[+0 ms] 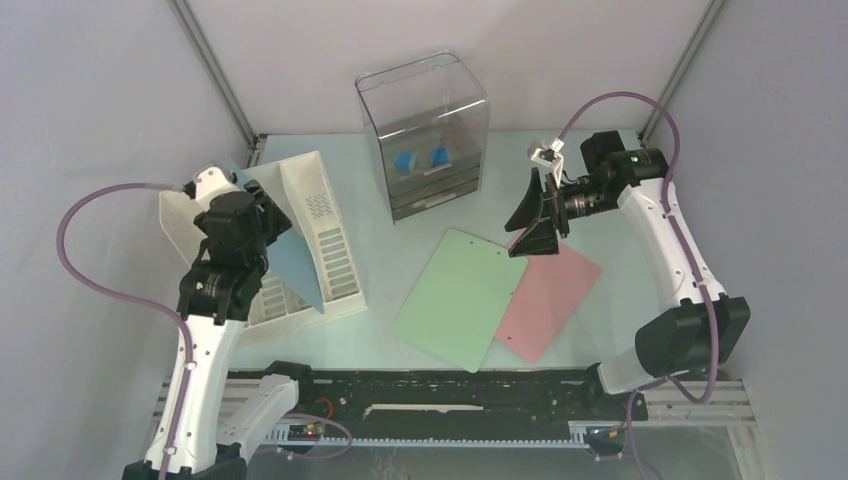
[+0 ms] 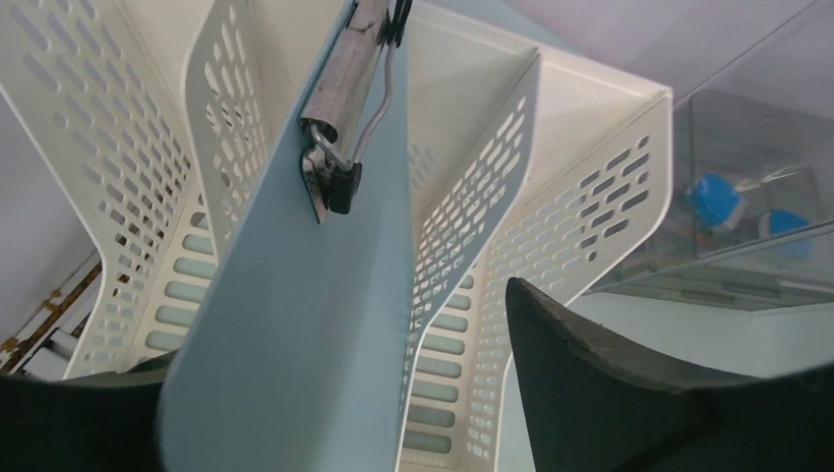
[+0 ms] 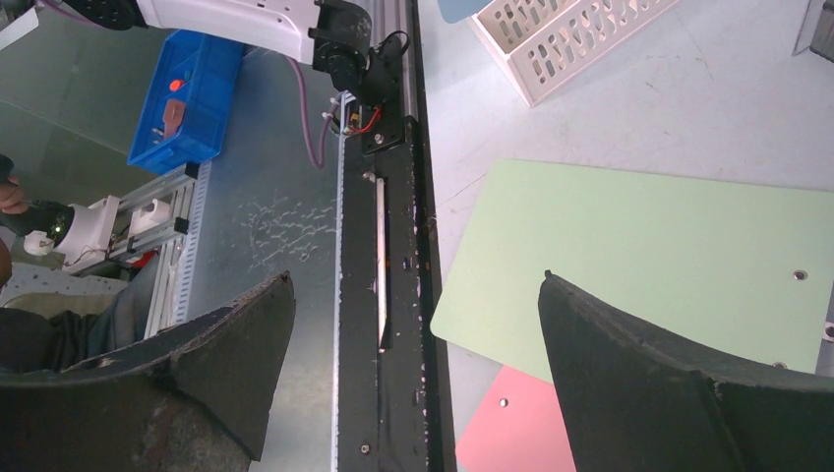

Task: Organize the desk
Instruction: Place the folder in the storage box, then pick up the folder from the center of the board.

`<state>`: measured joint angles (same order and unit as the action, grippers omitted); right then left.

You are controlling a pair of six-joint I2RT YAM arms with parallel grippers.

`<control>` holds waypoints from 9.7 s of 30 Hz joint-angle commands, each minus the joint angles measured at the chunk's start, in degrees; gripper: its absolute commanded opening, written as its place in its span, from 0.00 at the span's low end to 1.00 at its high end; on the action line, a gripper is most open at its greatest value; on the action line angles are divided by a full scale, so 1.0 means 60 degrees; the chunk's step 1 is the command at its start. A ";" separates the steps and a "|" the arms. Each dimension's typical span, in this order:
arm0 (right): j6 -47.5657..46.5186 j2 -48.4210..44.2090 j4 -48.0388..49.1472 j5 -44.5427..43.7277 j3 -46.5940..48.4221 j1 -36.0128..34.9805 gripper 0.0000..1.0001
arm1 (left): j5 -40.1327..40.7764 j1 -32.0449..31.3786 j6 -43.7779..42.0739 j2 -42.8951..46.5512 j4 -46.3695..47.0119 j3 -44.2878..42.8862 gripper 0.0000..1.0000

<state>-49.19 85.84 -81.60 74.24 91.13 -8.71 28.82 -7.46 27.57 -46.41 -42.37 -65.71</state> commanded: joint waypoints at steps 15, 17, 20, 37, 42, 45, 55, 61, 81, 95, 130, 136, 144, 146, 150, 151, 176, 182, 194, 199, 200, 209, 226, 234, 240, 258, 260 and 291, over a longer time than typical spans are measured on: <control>-0.0227 -0.0062 -0.0125 0.0307 0.0192 0.0044 1.00 | 0.1056 0.0070 -0.0640 -0.0414 0.0294 0.0434 0.18; -0.0236 -0.0051 -0.0125 0.0311 0.0188 0.0045 1.00 | 0.1130 0.0072 -0.0775 -0.0343 0.0406 0.0495 0.06; -0.0239 -0.0042 -0.0125 0.0309 0.0188 0.0043 1.00 | 0.1038 0.0072 -0.1185 -0.0030 0.0880 0.0666 0.00; -0.0276 -0.0039 -0.0140 0.0309 0.0189 0.0036 1.00 | -0.0854 0.0070 -0.3512 0.3525 0.6324 0.4199 0.00; -0.0283 -0.0066 -0.0154 0.0302 0.0194 0.0056 1.00 | -0.0854 0.0068 -0.3978 0.3496 0.6909 0.4703 0.00; -0.0309 -0.0095 -0.0167 0.0305 0.0192 0.0074 1.00 | -0.0895 0.0072 -0.4312 0.3691 0.7500 0.5206 0.00; -0.0459 -0.0083 -0.0315 0.0335 0.0236 0.0102 1.00 | -0.1156 0.0072 -0.4647 0.3912 0.7439 0.5768 0.00; -0.0474 -0.0054 -0.0343 0.0344 0.0228 0.0119 1.00 | -0.1065 0.0072 -0.4122 0.4074 0.6452 0.5528 0.51; -0.0678 -0.0054 -0.0345 0.0090 0.0149 0.0296 1.00 | -0.5154 0.0058 -0.1465 0.4360 0.2208 0.1885 1.00; -0.0679 0.0011 -0.0287 0.0156 0.0065 0.0836 1.00 | -0.9305 -0.0073 -0.0260 0.3702 0.2309 0.1381 1.00; -0.0825 0.0261 -0.0433 0.0450 -0.0026 0.2048 1.00 | 0.2267 -1.1635 -0.0123 -0.5563 0.3378 0.0109 1.00; -0.0854 0.0298 -0.0461 0.0445 -0.0029 0.2081 1.00 | 0.2897 -1.2348 0.0733 -0.8174 0.1703 -0.1751 1.00; -0.0898 0.0391 -0.0511 0.0453 -0.0026 0.2169 1.00 | 0.2798 -1.3016 0.1497 -1.0118 0.0370 -0.3353 0.92; -0.0924 0.0460 -0.0540 0.0474 -0.0028 0.2169 1.00 | 0.2594 -1.3097 0.1564 -1.0308 0.0391 -0.3425 0.87; -0.0982 0.0650 -0.0643 0.0517 0.0002 0.2169 1.00 | 0.2398 -1.3247 0.1738 -1.0683 0.0312 -0.3496 0.83; -0.0997 0.0706 -0.0662 0.0518 0.0015 0.2169 1.00 | 0.2374 -1.3278 0.1819 -1.0779 0.0208 -0.3538 0.83; -0.1378 0.1282 -0.1071 0.0490 0.0124 0.2199 1.00 | 0.3383 -1.3609 0.3199 -1.3142 -0.1961 -0.4799 0.70; -0.1438 0.1340 -0.1132 0.0491 0.0149 0.2199 1.00 | 0.3922 -1.3609 0.3584 -1.3679 -0.2727 -0.5058 0.69; -0.1464 0.1339 -0.1180 0.0489 0.0170 0.2213 1.00 | 0.4428 -1.3609 0.4026 -1.4364 -0.2965 -0.4956 0.53; -0.1469 0.1367 -0.1194 0.0490 0.0181 0.2213 1.00 | 0.4834 -1.3618 0.4460 -1.4229 -0.3077 -0.4770 0.35; -0.1477 0.1390 -0.1193 0.0496 0.0174 0.2213 1.00 | 0.4925 -1.3611 0.4548 -1.4156 -0.3088 -0.4711 0.32; -0.1498 0.1398 -0.1220 0.0504 0.0177 0.2213 1.00 | 0.5967 -1.3610 0.4992 -1.3032 -0.3085 -0.3967 0.06; -0.0358 0.1378 -0.0532 0.0793 0.0013 0.2215 1.00 | 0.7657 -1.3609 0.5005 -1.0262 -0.2822 -0.2648 0.00; 0.3405 0.0630 0.3066 0.0201 -0.1278 0.2174 1.00 | 0.7533 -1.3602 0.4351 -0.9283 -0.1898 -0.2148 0.00; 0.4361 0.0321 0.4135 -0.0214 -0.1663 0.2100 1.00 | 0.7047 -1.3474 0.3062 -0.7898 0.0209 -0.1135 0.00; 0.4214 0.0000 0.4187 -0.0436 -0.1668 0.2257 1.00 | 0.4867 -1.2465 -0.0510 -0.3373 0.4763 0.2140 0.00; 0.4202 0.0018 0.4176 -0.0434 -0.1668 0.2245 1.00 | 0.4485 -1.2309 -0.0515 -0.3086 0.4899 0.2364 0.00; 0.7844 0.0900 0.7277 -0.2116 -0.1913 -0.0633 1.00 | 0.1732 -1.0855 0.0245 -0.2253 0.3927 0.2790 0.00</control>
<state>-12.71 91.44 -48.21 65.14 79.48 -9.98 41.04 -72.90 29.50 -60.12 -18.70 -47.53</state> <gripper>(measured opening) 0.994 0.003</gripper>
